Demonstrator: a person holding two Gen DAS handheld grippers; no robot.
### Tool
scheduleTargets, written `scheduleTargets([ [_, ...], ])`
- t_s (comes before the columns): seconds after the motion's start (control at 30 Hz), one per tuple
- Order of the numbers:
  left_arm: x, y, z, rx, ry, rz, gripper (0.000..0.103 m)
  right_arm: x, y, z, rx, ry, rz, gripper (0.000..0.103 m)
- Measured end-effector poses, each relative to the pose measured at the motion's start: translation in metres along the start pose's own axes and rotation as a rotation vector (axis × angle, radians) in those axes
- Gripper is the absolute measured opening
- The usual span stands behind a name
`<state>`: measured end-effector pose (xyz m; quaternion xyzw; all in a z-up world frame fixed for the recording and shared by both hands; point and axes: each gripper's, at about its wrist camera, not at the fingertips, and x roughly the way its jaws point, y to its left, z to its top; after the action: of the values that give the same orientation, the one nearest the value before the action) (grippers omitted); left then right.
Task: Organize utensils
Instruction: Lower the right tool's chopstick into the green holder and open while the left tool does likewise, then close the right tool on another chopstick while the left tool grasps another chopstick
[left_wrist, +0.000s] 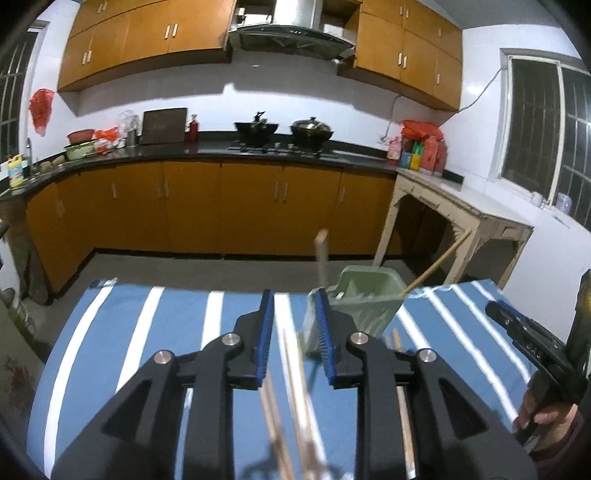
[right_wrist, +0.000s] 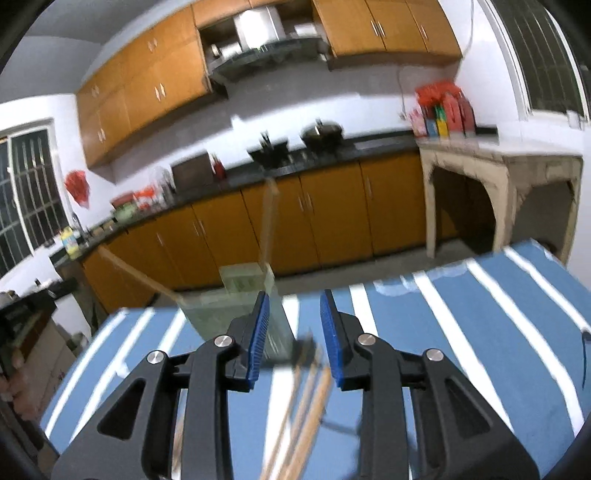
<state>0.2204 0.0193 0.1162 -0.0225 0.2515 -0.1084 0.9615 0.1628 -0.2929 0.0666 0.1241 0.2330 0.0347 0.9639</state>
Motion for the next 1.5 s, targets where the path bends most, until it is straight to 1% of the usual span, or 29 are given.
scheduleTargets([
  [0.2, 0.007, 0.018, -0.059, -0.014, 0.073, 0.059, 0.037, 0.031, -0.015, -0.058, 0.034, 0.210, -0.031, 0.030],
  [0.23, 0.010, 0.019, -0.069, -0.014, 0.091, 0.069, 0.038, 0.036, -0.015, -0.065, 0.034, 0.237, -0.030, 0.029],
  [0.27, 0.014, 0.023, -0.078, -0.019, 0.114, 0.076, 0.038, 0.043, -0.014, -0.074, 0.033, 0.273, -0.026, 0.026],
  [0.37, 0.024, 0.035, -0.104, -0.058, 0.182, 0.082, 0.038, 0.057, -0.008, -0.087, 0.024, 0.335, -0.017, 0.022],
  [0.43, 0.029, 0.040, -0.117, -0.084, 0.212, 0.086, 0.038, 0.064, -0.001, -0.093, 0.009, 0.365, -0.018, 0.020],
  [0.5, 0.032, 0.047, -0.125, -0.104, 0.230, 0.088, 0.038, 0.071, 0.002, -0.099, -0.008, 0.383, -0.024, 0.019],
  [0.6, 0.035, 0.051, -0.133, -0.123, 0.250, 0.091, 0.038, 0.076, 0.004, -0.102, -0.025, 0.401, -0.035, 0.018],
  [0.73, 0.038, 0.051, -0.138, -0.127, 0.269, 0.087, 0.038, 0.079, 0.004, -0.104, -0.043, 0.403, -0.047, 0.018],
  [0.87, 0.043, 0.045, -0.139, -0.126, 0.285, 0.076, 0.038, 0.079, 0.005, -0.106, -0.093, 0.393, -0.089, 0.010],
  [0.9, 0.044, 0.043, -0.139, -0.126, 0.289, 0.072, 0.038, 0.079, 0.003, -0.106, -0.097, 0.390, -0.102, 0.009],
  [0.97, 0.046, 0.041, -0.141, -0.125, 0.298, 0.055, 0.038, 0.079, -0.005, -0.104, -0.083, 0.378, -0.147, 0.008],
  [1.03, 0.048, 0.039, -0.142, -0.121, 0.306, 0.033, 0.038, 0.077, -0.019, -0.101, -0.035, 0.364, -0.188, 0.008],
  [1.07, 0.050, 0.037, -0.143, -0.116, 0.314, 0.018, 0.038, 0.076, -0.024, -0.100, -0.019, 0.361, -0.194, 0.008],
  [1.17, 0.057, 0.031, -0.149, -0.103, 0.343, -0.016, 0.033, 0.074, -0.036, -0.098, 0.005, 0.359, -0.199, 0.008],
  [1.2, 0.060, 0.029, -0.150, -0.097, 0.354, -0.022, 0.029, 0.074, -0.036, -0.098, 0.004, 0.359, -0.197, 0.008],
  [1.33, 0.074, 0.023, -0.157, -0.079, 0.398, -0.026, 0.022, 0.075, -0.034, -0.099, -0.012, 0.355, -0.200, 0.008],
  [1.43, 0.080, 0.020, -0.160, -0.070, 0.416, -0.024, 0.020, 0.076, -0.034, -0.099, -0.011, 0.354, -0.195, 0.008],
  [1.5, 0.080, 0.018, -0.160, -0.060, 0.411, -0.024, 0.019, 0.076, -0.033, -0.099, -0.010, 0.352, -0.193, 0.008],
])
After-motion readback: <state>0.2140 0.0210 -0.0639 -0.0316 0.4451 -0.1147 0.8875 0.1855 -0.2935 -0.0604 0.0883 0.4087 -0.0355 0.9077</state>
